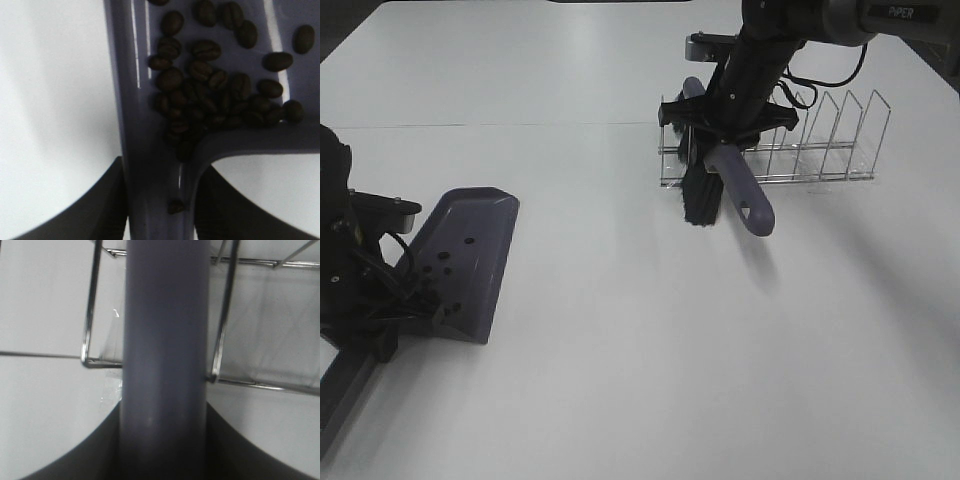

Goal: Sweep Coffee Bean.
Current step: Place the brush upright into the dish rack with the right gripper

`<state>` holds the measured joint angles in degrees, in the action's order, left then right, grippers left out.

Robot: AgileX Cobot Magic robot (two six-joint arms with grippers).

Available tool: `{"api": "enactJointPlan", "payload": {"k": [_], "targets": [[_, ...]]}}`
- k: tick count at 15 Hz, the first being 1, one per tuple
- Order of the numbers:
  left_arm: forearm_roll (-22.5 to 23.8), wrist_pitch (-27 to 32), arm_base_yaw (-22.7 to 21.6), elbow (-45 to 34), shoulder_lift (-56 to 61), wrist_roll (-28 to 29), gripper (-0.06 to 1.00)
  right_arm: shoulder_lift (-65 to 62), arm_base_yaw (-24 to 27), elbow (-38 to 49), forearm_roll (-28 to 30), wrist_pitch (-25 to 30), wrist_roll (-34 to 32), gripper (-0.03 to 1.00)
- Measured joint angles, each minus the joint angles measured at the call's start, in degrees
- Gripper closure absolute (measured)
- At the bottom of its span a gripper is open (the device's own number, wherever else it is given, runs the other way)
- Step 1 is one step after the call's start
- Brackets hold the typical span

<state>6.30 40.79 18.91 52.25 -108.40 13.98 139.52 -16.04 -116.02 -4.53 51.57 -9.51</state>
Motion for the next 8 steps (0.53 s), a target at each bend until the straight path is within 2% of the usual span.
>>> {"api": "enactJointPlan", "payload": {"k": [5,6,7,8], "targets": [[0.0,-0.4,0.0,0.0,0.0,0.0,0.61,0.0,0.0,0.0,0.2,0.5,0.0,0.66],[0.0,-0.5,0.0,0.0,0.0,0.0,0.61,0.0,0.0,0.0,0.3,0.6,0.0,0.61],[0.0,-0.6,0.0,0.0,0.0,0.0,0.61,0.0,0.2,0.0,0.8,0.6,-0.1,0.46],[-0.1,-0.6,0.0,0.0,0.0,0.0,0.61,0.0,0.5,0.0,0.8,0.8,-0.1,0.39]]}}
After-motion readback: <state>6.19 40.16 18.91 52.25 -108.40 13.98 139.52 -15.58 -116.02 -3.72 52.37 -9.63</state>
